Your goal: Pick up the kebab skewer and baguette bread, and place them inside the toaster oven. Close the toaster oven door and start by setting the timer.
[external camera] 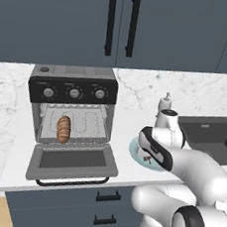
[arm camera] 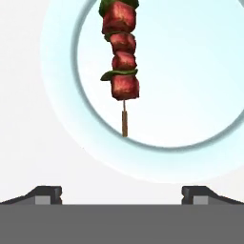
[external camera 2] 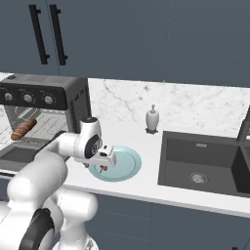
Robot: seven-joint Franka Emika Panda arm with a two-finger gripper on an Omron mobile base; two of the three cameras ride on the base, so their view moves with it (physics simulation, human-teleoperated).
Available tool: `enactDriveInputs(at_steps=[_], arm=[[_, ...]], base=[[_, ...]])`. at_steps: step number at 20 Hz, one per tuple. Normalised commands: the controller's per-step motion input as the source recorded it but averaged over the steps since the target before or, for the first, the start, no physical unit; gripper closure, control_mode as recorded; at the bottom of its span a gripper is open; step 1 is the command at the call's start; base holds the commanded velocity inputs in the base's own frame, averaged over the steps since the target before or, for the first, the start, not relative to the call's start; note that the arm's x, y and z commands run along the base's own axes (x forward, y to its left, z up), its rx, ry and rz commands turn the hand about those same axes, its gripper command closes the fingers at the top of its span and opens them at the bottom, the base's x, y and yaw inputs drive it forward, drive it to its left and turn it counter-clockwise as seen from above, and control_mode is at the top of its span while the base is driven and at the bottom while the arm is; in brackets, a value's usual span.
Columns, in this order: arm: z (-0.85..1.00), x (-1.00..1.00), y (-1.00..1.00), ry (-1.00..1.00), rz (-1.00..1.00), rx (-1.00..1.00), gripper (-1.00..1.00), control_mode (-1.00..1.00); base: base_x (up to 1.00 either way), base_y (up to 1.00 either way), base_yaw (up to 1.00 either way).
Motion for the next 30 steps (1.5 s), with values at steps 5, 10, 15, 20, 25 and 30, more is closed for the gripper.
enactDriveInputs(at_steps=[5, 10, 15, 20, 25, 30], arm=[[-0.01, 0.22, -0.11, 0.0, 0.04, 0.0, -1.0, -1.0], [-0.15, 0.07, 0.0, 0.0, 0.02, 0.0, -1.0, -1.0], [-0.18, 0.0, 0.0, 0.0, 0.03, 0.0, -1.0, -1.0], [-0.13, 0.0, 0.0, 0.0, 0.02, 0.0, -1.0, -1.0], [-0.06, 0.0, 0.0, -0.01, 0.01, 0.0, -1.0, -1.0], [-0.14, 0.02, 0.0, 0.0, 0.0, 0.0, -1.0, -1.0]], base=[[0.0, 0.0, 0.0], [0.0, 0.0, 0.0], [0.0, 0.0, 0.0], [0.0, 0.0, 0.0], [0.0, 0.0, 0.0], [0.0, 0.0, 0.0]])
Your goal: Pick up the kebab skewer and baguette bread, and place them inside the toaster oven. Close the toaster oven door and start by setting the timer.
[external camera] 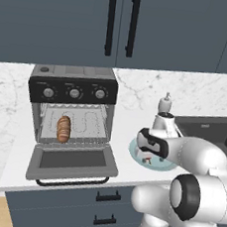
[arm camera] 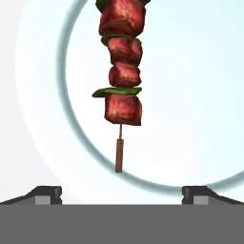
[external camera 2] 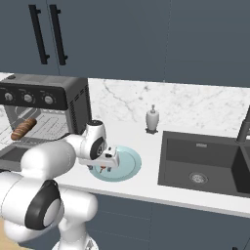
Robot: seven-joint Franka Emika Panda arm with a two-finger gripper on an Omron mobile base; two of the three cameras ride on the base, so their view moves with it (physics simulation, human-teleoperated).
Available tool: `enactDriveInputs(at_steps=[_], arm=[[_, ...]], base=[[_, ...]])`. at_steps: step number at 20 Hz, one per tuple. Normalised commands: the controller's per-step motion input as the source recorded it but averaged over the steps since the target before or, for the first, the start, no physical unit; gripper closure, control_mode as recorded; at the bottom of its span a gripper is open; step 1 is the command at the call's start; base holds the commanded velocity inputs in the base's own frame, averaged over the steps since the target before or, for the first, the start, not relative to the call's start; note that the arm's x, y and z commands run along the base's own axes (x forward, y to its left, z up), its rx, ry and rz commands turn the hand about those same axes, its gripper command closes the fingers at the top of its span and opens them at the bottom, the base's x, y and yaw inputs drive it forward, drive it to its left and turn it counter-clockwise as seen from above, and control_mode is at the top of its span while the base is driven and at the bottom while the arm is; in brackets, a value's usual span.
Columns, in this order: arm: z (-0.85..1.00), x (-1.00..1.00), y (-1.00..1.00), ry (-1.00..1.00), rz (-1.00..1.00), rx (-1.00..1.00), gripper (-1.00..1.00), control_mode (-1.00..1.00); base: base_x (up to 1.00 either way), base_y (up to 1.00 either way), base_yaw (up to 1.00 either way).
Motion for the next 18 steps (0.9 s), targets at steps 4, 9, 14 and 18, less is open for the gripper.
enactDriveInputs(at_steps=[4, 9, 14, 18], arm=[[-0.14, 0.15, 0.0, 0.0, 0.01, 0.0, -1.0, -1.0], [-0.02, 0.17, 0.0, -0.01, 0.01, 0.0, -1.0, -1.0], [-0.07, 0.18, 0.0, 0.0, 0.02, 0.01, -1.0, -1.0], [-0.14, 0.08, 0.0, 0.0, 0.02, 0.02, -1.0, -1.0]], base=[[0.0, 0.0, 0.0], [0.0, 0.0, 0.0], [0.0, 0.0, 0.0], [0.0, 0.0, 0.0]])
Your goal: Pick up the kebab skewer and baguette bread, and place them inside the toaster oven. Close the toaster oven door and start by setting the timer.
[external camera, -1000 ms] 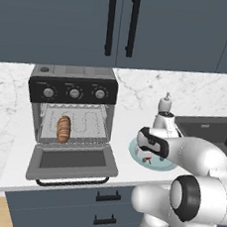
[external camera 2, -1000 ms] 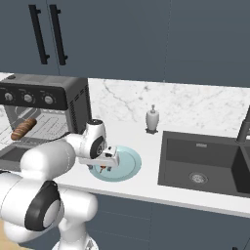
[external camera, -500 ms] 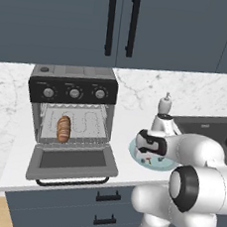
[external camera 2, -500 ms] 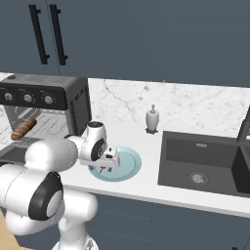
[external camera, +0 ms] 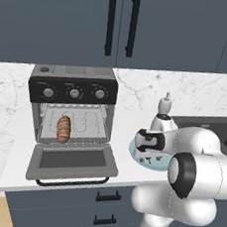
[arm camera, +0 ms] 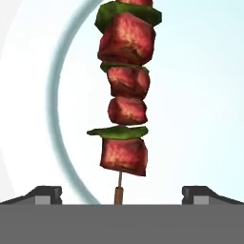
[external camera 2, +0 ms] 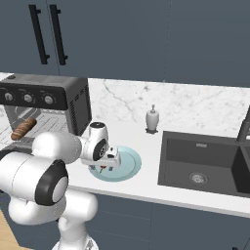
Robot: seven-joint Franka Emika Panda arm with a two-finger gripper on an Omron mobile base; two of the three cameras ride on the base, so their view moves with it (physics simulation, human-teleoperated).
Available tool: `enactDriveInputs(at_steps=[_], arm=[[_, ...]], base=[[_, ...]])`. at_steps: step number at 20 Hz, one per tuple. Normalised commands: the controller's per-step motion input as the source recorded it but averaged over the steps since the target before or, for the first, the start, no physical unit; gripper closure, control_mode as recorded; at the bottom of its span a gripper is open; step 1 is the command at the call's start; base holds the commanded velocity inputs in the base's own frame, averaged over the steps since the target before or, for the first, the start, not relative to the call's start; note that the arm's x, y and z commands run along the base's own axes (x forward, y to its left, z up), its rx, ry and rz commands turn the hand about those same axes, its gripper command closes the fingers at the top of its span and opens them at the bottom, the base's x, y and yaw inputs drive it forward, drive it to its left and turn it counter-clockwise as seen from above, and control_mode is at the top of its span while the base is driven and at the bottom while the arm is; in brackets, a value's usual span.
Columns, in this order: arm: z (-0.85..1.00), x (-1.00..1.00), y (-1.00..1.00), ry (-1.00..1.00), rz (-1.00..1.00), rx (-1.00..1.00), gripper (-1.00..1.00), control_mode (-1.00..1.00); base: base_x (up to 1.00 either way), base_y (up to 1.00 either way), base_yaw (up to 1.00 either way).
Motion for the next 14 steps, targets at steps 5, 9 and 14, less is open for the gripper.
enactDriveInputs(at_steps=[5, 9, 14], arm=[[-0.18, 0.14, 0.0, 0.0, 0.03, 0.02, -1.0, -1.0], [-0.1, 0.14, 0.0, 0.0, 0.03, 0.02, -1.0, -1.0], [-0.05, 0.15, 0.0, 0.0, 0.04, 0.01, -1.0, -1.0]], base=[[0.0, 0.0, 0.0], [0.0, 0.0, 0.0], [0.0, 0.0, 0.0]])
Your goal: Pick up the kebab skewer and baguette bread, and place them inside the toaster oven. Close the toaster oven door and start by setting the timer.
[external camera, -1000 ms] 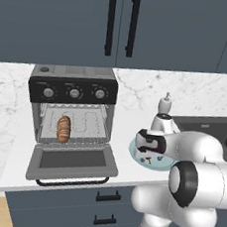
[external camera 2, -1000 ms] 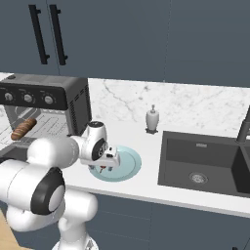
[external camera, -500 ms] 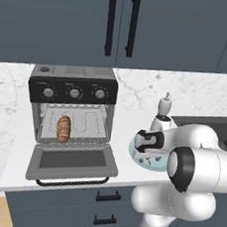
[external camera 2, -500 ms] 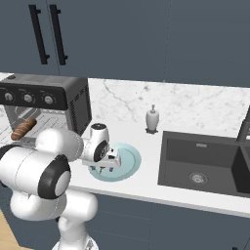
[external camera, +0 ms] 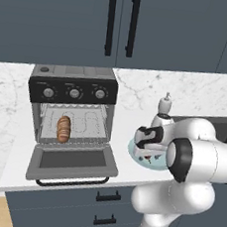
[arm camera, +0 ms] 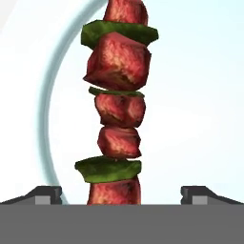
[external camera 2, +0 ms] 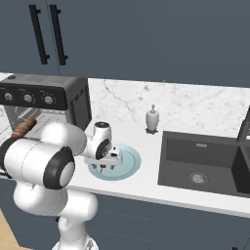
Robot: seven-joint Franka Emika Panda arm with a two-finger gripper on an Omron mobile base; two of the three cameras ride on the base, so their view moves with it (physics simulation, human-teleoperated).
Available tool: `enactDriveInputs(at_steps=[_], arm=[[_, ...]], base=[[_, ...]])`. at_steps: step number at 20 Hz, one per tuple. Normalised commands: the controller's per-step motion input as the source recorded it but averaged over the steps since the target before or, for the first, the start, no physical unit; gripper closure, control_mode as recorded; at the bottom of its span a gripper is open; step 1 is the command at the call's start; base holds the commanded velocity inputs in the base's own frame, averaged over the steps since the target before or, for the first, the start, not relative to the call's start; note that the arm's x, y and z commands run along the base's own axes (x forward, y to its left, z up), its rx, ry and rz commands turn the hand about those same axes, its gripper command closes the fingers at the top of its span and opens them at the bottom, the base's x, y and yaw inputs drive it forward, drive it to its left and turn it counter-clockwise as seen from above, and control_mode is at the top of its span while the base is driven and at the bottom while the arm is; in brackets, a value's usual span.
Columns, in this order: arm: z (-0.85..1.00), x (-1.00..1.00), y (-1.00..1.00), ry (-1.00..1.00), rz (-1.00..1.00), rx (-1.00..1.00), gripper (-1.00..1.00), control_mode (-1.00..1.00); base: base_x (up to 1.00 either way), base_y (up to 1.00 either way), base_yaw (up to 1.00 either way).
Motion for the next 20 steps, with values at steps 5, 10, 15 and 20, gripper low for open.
enactDriveInputs(at_steps=[5, 10, 15, 20], arm=[[-0.08, 0.07, 0.0, 0.0, 0.03, 0.01, -1.0, -1.0], [-0.12, 0.0, 0.01, 0.0, 0.04, 0.0, 1.0, -1.0], [-0.01, -0.02, 0.0, -0.01, 0.07, 0.0, 1.0, -1.0], [0.46, -0.21, 0.0, -0.01, 0.15, 0.02, 1.0, -1.0]], base=[[0.0, 0.0, 0.0], [0.0, 0.0, 0.0], [0.0, 0.0, 0.0], [0.0, 0.0, 0.0]])
